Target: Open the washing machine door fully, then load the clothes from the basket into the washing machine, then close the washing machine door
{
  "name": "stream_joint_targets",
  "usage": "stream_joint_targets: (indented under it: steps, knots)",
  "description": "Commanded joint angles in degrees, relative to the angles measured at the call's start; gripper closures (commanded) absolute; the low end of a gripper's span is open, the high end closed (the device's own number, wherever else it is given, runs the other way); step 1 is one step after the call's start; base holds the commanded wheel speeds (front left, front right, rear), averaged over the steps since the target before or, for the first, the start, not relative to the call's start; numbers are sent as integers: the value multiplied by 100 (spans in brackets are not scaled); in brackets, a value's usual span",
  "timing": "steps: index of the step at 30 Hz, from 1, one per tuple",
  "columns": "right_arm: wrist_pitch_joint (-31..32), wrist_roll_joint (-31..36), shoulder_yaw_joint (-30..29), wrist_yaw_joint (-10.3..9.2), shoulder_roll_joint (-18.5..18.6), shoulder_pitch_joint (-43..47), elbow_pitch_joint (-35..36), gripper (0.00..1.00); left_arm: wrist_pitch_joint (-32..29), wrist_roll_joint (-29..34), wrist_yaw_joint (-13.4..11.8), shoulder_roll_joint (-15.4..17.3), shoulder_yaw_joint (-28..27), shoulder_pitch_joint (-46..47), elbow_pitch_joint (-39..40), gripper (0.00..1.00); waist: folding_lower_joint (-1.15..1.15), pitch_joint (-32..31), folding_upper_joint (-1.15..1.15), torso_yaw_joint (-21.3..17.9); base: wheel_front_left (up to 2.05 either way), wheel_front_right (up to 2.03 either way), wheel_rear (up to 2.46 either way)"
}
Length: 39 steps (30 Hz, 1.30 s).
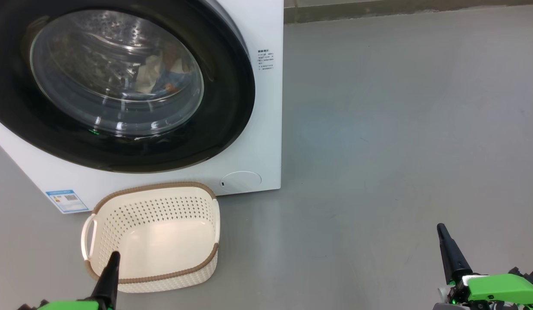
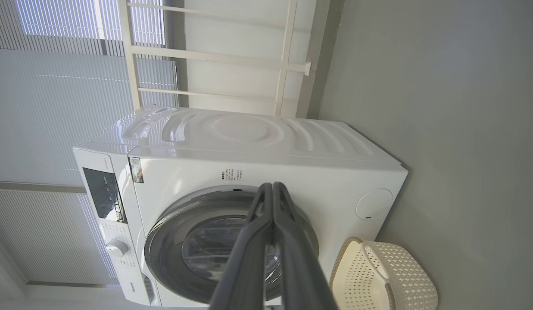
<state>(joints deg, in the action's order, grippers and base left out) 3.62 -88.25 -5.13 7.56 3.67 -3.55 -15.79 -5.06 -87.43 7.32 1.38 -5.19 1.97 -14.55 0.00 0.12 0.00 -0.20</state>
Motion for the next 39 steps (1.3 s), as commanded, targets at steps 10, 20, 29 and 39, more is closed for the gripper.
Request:
stream_joint_targets:
  steps: [10,20,29,39]
  knots:
    - [164,-519,13,-8,31,-250,186,100,-143,-474,17,150,-133,421,52,100,0,5,0,20,0,0,0]
    - [181,-501,-7,-8,17,-251,184,100,-143,-474,17,150,-133,421,52,100,0,5,0,20,0,0,0]
    - [193,-489,-22,-8,6,-253,183,100,-143,-474,17,150,-133,421,52,100,0,5,0,20,0,0,0]
    - [204,-477,-36,-8,-4,-254,183,100,-143,-474,17,150,-133,421,52,100,0,5,0,20,0,0,0]
